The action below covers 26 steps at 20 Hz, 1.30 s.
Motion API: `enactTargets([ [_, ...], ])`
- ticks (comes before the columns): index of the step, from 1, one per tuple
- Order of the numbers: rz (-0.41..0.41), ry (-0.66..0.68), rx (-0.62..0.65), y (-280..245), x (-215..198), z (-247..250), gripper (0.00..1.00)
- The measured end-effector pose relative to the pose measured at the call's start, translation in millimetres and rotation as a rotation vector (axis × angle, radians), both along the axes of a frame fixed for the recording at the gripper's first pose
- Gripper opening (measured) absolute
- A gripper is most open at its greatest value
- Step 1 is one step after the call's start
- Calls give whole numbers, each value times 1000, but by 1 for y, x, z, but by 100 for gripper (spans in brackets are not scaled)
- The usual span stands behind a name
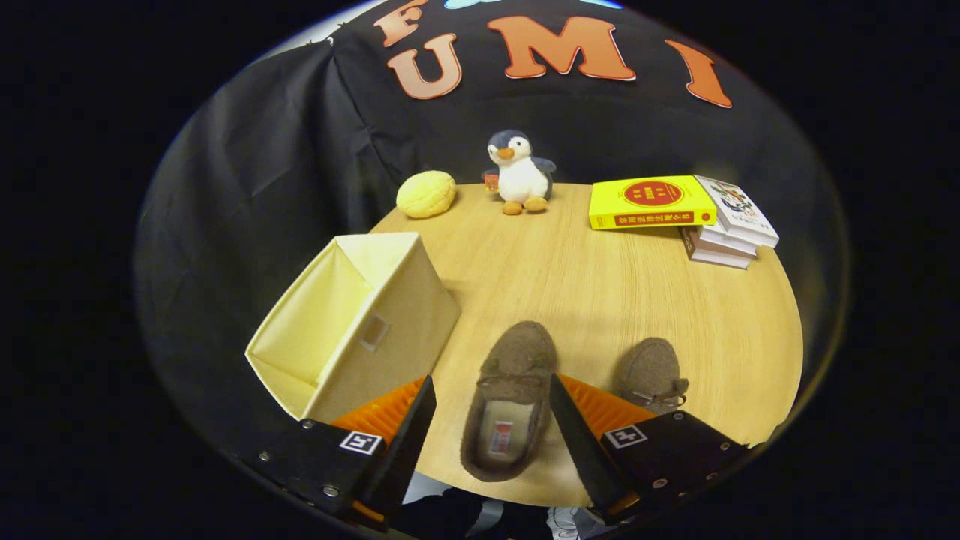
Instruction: Open the storage box then place both shoes into the box .Put the left shoe in first, then the right shoe, with the right side of both shoes facing outward in a uniform manner.
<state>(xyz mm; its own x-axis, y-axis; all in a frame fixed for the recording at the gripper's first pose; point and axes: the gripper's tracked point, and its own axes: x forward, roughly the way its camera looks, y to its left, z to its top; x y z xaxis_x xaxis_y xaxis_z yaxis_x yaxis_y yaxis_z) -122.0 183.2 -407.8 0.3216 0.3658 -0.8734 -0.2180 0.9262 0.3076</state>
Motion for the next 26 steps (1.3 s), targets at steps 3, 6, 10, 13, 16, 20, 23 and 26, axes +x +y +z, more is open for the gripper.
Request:
enactTargets([
  [3, 12, 34, -20, -16, -14, -29, 89],
  [6, 55, 72, -42, -22, -27, -54, 84],
  [10, 107, 72, -96, -24, -27, -83, 71],
  [13, 76, 94, -97, -21, -20, -103, 56],
  [16, 43, 108, -69, -17, -10, -112, 44],
  [20, 22, 117, -72, -16, -5, -117, 23],
  [23, -15, 136, -72, -13, -7, -114, 12],
  [26, -64, 176, -76, -15, -10, -111, 5],
])
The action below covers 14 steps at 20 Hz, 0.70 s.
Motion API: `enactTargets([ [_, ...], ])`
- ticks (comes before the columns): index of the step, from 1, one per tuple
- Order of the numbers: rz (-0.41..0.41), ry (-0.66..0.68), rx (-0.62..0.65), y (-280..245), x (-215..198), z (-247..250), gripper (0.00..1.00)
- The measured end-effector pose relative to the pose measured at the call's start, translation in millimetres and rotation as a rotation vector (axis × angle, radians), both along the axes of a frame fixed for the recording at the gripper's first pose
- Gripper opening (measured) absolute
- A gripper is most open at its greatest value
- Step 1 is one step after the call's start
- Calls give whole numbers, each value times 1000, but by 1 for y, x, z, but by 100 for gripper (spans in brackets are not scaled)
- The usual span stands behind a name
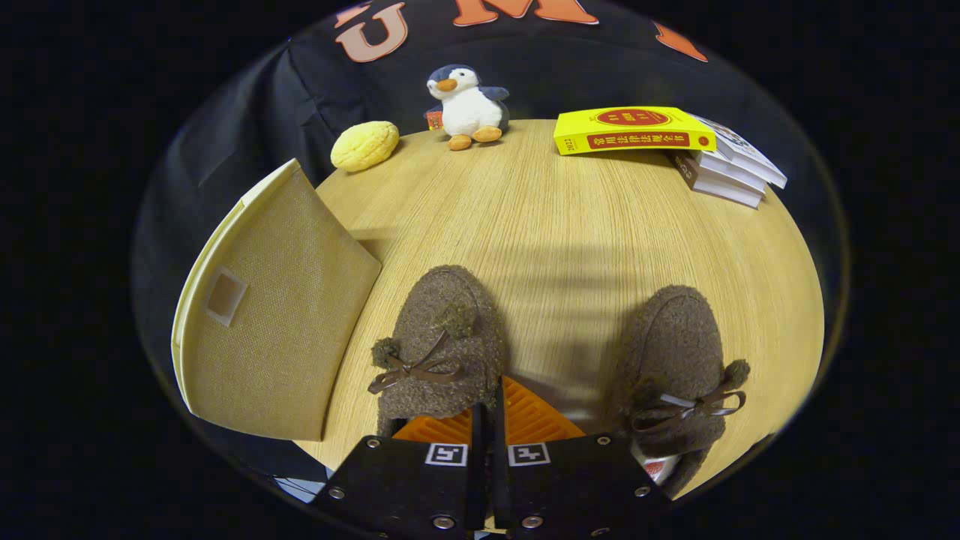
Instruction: Open the storage box then place both shoes into the box .Put the left shoe in first, then the right shoe, with the right side of both shoes facing outward in a uniform manner.
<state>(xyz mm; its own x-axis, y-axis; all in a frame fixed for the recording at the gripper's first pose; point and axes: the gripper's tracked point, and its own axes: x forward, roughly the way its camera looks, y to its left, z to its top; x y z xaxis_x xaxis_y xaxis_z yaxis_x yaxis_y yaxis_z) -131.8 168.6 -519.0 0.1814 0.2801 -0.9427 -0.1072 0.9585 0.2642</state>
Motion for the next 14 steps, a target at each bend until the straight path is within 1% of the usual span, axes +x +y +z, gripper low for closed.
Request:
enactTargets([
  [4, -92, 21, -9, 5, 0, 27, 5],
  [7, -153, 15, -1, 13, 8, 61, 5],
  [10, -175, -25, -16, 21, 19, 96, 5],
  [14, -205, -36, -34, 36, 25, 138, 5],
])
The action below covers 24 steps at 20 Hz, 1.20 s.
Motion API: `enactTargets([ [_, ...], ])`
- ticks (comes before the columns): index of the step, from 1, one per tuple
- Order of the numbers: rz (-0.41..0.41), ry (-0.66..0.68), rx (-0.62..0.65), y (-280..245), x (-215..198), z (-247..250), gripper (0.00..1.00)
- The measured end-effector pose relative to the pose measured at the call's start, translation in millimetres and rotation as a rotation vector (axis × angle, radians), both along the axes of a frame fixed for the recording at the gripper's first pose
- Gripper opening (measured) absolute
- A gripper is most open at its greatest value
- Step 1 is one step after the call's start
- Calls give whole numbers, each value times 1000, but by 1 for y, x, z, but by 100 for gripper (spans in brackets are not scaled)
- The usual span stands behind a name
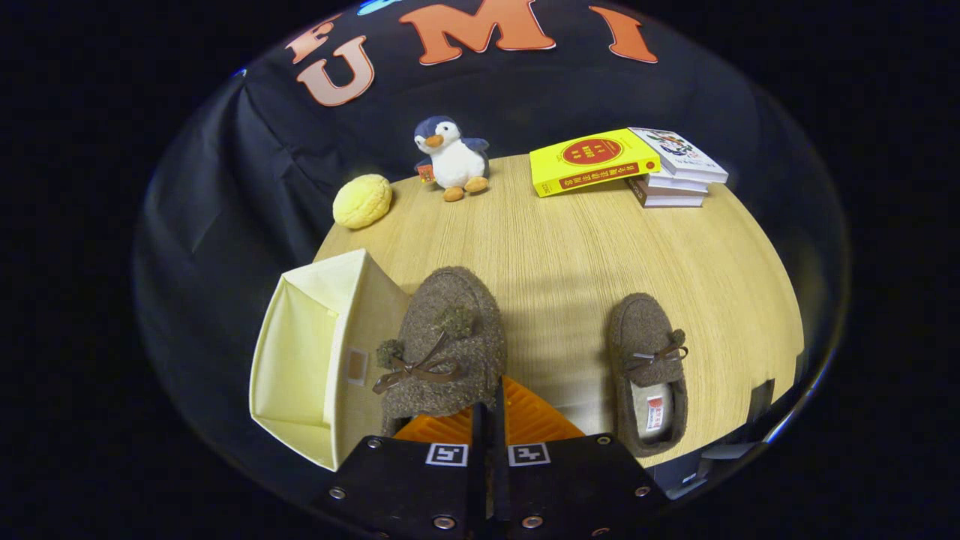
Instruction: Open the storage box then place both shoes into the box .Put the left shoe in first, then the right shoe, with the right side of both shoes facing outward in a uniform manner.
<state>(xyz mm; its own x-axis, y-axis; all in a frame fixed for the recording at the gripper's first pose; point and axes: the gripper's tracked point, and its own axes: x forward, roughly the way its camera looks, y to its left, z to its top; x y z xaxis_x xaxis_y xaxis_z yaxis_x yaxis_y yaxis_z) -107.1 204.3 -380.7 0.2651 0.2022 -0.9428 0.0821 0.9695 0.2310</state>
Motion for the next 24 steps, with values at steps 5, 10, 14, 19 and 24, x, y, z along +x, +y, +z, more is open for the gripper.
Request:
enactTargets([
  [5, 26, -39, 30, 48, 14, 42, 5],
  [10, 91, -45, 92, 125, 19, 54, 5],
  [14, 131, -2, 94, 175, 22, 33, 5],
  [19, 132, 64, 59, 214, 31, 2, 5],
  [24, 121, 155, 31, 239, 24, -35, 5],
])
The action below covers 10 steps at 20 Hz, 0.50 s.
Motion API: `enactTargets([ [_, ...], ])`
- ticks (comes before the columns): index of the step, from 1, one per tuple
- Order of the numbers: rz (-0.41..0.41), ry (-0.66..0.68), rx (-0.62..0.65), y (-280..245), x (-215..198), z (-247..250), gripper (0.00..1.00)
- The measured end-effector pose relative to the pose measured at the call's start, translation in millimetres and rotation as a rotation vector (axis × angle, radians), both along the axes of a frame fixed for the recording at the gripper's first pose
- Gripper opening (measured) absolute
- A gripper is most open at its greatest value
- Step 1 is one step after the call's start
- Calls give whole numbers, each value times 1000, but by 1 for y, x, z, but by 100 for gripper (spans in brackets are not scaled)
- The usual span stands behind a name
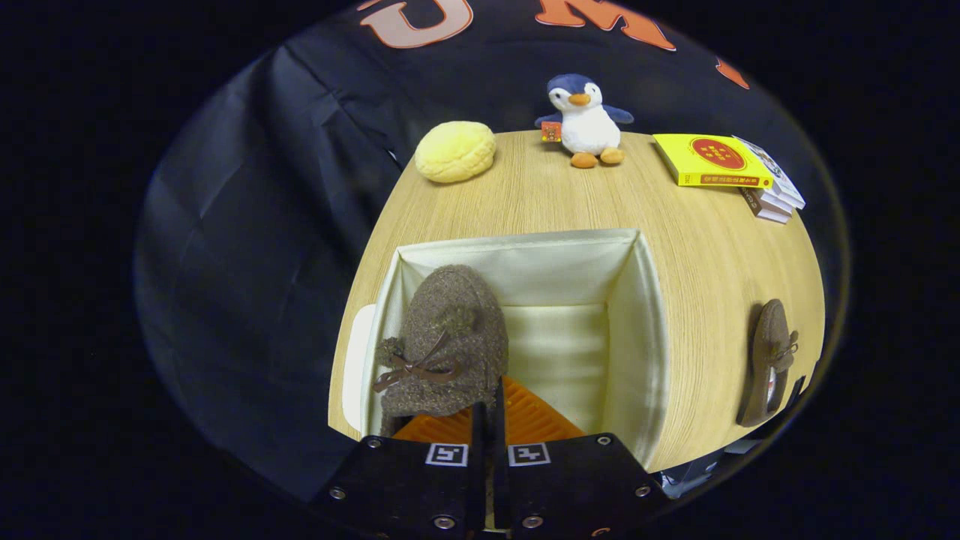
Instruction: Open the storage box then place both shoes into the box .Put the left shoe in first, then the right shoe, with the right side of both shoes facing outward in a uniform manner.
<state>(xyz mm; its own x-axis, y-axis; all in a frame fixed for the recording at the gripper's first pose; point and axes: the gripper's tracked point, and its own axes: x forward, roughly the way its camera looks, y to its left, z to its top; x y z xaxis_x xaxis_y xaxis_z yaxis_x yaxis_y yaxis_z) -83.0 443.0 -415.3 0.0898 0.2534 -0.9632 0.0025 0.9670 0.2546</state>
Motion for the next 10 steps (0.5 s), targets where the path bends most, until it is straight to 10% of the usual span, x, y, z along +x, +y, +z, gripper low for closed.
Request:
enactTargets([
  [10, 56, 189, 13, 25, -41, -40, 18],
])
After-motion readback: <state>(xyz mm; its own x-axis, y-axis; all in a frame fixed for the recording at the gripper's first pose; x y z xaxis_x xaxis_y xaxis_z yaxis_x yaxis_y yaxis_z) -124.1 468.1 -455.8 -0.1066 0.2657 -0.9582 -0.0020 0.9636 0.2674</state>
